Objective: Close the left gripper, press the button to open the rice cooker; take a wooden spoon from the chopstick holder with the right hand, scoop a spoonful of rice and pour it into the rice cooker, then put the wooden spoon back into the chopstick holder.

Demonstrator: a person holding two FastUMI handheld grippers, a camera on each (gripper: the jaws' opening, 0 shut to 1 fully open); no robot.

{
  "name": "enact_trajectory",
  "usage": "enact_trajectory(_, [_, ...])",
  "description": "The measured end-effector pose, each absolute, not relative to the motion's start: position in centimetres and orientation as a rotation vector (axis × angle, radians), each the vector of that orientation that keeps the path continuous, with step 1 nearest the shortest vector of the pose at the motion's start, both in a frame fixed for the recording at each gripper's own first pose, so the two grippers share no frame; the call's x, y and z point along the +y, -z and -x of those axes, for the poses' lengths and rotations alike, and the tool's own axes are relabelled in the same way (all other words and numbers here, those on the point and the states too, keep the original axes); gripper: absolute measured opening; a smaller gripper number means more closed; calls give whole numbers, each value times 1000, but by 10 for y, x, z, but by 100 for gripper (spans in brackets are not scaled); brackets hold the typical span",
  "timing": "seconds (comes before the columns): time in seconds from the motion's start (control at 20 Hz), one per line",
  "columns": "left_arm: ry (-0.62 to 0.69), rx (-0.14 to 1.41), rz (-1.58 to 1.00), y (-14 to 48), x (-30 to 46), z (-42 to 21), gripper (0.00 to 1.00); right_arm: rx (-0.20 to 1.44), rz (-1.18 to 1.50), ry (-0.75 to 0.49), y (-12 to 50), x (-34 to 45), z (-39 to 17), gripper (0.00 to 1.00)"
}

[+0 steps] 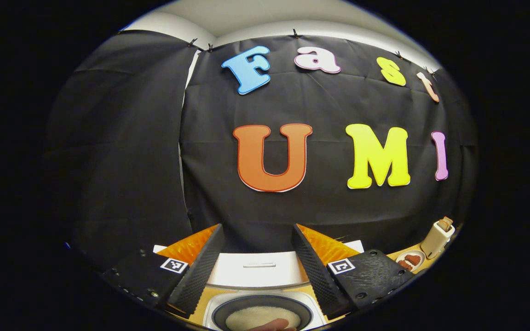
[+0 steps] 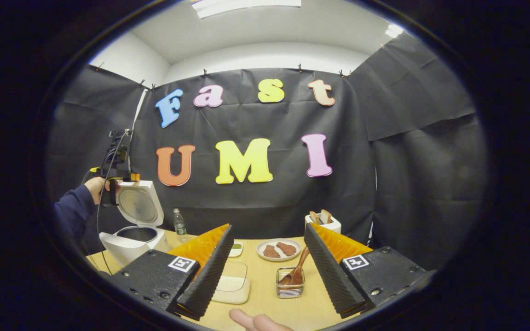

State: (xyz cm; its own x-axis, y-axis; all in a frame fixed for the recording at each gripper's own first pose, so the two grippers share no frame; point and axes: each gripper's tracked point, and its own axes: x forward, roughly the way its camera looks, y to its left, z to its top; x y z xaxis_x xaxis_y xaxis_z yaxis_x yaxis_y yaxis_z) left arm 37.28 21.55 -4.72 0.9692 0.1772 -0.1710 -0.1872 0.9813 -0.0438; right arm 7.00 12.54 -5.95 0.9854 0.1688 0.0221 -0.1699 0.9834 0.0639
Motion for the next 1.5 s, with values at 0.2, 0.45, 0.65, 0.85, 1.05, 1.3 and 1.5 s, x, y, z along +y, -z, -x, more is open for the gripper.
enact_trajectory(0.2, [-182, 197, 67, 60, 207, -349, 95, 12, -95, -168, 63, 117, -47, 95])
enact_trajectory(0.45, [-179, 294, 174, 95, 200, -308, 93, 2, -108, -165, 55, 99, -12, 100])
enact_trajectory(0.65, [-165, 348, 178, 113, 190, -280, 92, -19, -115, -180, 51, 91, 19, 95])
enact_trajectory(0.85, [-130, 413, 146, 145, 171, -255, 96, -36, -78, -180, 52, 86, 44, 100])
enact_trajectory(1.05, [-128, 446, 84, 167, 164, -240, 96, -40, -44, -194, 59, 92, 67, 94])
enact_trajectory(1.3, [-135, 464, 73, 180, 162, -234, 97, -25, -47, -214, 71, 100, 81, 100])
enact_trajectory(1.5, [-131, 530, 80, 196, 162, -238, 97, -25, -50, -204, 68, 99, 82, 100])
